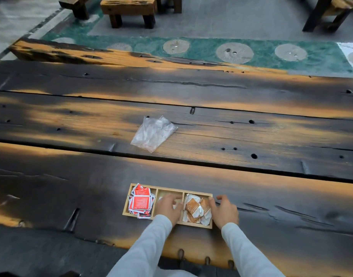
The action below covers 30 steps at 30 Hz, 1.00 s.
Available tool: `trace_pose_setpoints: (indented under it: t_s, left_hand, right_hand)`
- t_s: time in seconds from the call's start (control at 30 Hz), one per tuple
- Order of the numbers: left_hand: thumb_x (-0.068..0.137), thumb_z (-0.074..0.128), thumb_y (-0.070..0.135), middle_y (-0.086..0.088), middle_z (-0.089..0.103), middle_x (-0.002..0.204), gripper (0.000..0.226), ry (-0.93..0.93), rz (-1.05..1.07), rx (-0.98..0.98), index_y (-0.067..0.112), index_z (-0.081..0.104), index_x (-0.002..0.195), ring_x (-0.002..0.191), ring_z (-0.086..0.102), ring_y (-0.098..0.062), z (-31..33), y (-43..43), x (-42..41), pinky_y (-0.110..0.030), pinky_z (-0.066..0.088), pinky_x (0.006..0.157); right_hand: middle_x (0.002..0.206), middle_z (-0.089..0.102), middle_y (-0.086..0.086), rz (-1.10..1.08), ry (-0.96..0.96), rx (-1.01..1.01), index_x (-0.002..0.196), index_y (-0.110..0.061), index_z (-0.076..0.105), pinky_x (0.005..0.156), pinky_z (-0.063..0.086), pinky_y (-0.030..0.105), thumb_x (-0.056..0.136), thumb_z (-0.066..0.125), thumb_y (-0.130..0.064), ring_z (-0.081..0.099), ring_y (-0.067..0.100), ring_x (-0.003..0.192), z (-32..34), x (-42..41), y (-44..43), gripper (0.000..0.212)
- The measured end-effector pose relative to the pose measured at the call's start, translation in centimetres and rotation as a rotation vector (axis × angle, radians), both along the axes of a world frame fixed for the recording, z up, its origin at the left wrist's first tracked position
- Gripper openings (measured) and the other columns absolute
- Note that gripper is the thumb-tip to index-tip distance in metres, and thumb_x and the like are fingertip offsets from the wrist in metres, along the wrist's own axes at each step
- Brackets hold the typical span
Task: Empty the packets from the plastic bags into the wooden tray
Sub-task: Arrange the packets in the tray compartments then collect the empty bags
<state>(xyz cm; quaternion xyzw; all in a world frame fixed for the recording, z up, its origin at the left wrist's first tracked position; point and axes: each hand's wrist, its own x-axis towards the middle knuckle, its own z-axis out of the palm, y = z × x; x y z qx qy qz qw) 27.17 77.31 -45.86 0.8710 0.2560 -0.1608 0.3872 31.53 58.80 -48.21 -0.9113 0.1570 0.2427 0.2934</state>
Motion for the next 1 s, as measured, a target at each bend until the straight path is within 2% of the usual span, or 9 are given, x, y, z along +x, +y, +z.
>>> trace_pose_setpoints:
  t_s: [0.07, 0.17, 0.27, 0.4, 0.6, 0.83, 0.93, 1.0]
  left_hand:
    - [0.092, 0.061, 0.019, -0.004, 0.066, 0.118, 0.027, -0.020, 0.061, -0.029, 0.020, 0.068, 0.117, 0.098, 0.061, -0.016, 0.8, 2.3, 1.4, -0.031, 0.051, 0.096]
    - [0.091, 0.064, 0.022, -0.005, 0.068, 0.116, 0.028, -0.044, 0.147, -0.025, 0.017, 0.069, 0.118, 0.097, 0.062, -0.017, 1.8, 6.9, 4.1, -0.028, 0.049, 0.095]
    - [0.088, 0.066, 0.023, -0.008, 0.070, 0.117, 0.031, -0.049, 0.225, -0.014, 0.016, 0.069, 0.118, 0.108, 0.064, -0.024, 2.8, 11.7, 7.2, -0.031, 0.045, 0.104]
    - [0.087, 0.067, 0.024, -0.007, 0.068, 0.126, 0.040, -0.031, 0.287, -0.041, 0.016, 0.064, 0.126, 0.119, 0.059, -0.024, 3.8, 17.4, 11.1, -0.033, 0.042, 0.108]
    - [0.089, 0.066, 0.035, -0.007, 0.057, 0.140, 0.054, 0.021, 0.270, -0.061, 0.015, 0.052, 0.137, 0.130, 0.050, -0.028, 2.8, 23.9, 17.4, -0.037, 0.037, 0.109]
    - [0.086, 0.069, 0.039, -0.007, 0.045, 0.151, 0.072, 0.160, 0.155, -0.155, 0.015, 0.039, 0.147, 0.137, 0.045, -0.029, -1.9, 28.5, 25.8, -0.042, 0.036, 0.114]
    - [0.083, 0.071, 0.041, -0.007, 0.050, 0.148, 0.075, 0.208, 0.062, -0.214, 0.014, 0.040, 0.146, 0.132, 0.051, -0.028, -4.4, 29.2, 28.3, -0.040, 0.039, 0.111]
    - [0.083, 0.072, 0.037, -0.006, 0.060, 0.133, 0.065, 0.185, 0.063, -0.271, 0.014, 0.048, 0.139, 0.120, 0.059, -0.026, -5.6, 29.0, 29.3, -0.035, 0.045, 0.103]
  right_hand:
    - [0.117, 0.073, 0.016, -0.021, -0.004, 0.012, 0.129, -0.014, 0.060, 0.092, 0.052, 0.040, 0.100, 0.052, -0.051, 0.064, 0.037, 0.114, 0.3, 1.2, 0.5, 0.047]
    - [0.120, 0.072, 0.015, -0.030, 0.027, 0.083, 0.133, -0.012, 0.060, 0.099, 0.048, 0.040, 0.101, 0.055, -0.042, 0.061, 0.036, 0.121, 0.7, 3.7, 2.7, 0.044]
    - [0.130, 0.069, 0.014, 0.021, 0.055, 0.136, 0.140, -0.011, 0.056, 0.108, 0.044, 0.042, 0.100, 0.058, -0.035, 0.058, 0.034, 0.128, 1.2, 6.6, 5.8, 0.046]
    - [0.137, 0.065, 0.014, 0.075, 0.064, 0.158, 0.144, -0.012, 0.054, 0.111, 0.040, 0.041, 0.098, 0.061, -0.035, 0.055, 0.034, 0.132, 2.0, 11.0, 10.9, 0.052]
    - [0.143, 0.061, 0.016, 0.077, 0.066, 0.163, 0.147, -0.009, 0.050, 0.112, 0.037, 0.037, 0.099, 0.061, -0.035, 0.052, 0.034, 0.135, 1.8, 16.8, 18.0, 0.056]
    - [0.144, 0.059, 0.016, -0.060, 0.136, 0.250, 0.150, -0.005, 0.043, 0.113, 0.038, 0.040, 0.095, 0.065, -0.039, 0.054, 0.033, 0.134, -1.3, 21.8, 24.5, 0.069]
    - [0.137, 0.064, 0.012, -0.146, 0.146, 0.301, 0.148, -0.005, 0.046, 0.109, 0.042, 0.039, 0.092, 0.069, -0.044, 0.058, 0.031, 0.128, -2.9, 23.0, 26.4, 0.072]
    - [0.118, 0.071, 0.006, -0.201, 0.132, 0.354, 0.133, -0.009, 0.059, 0.096, 0.048, 0.035, 0.090, 0.072, -0.041, 0.066, 0.027, 0.114, -3.8, 23.6, 27.3, 0.055]
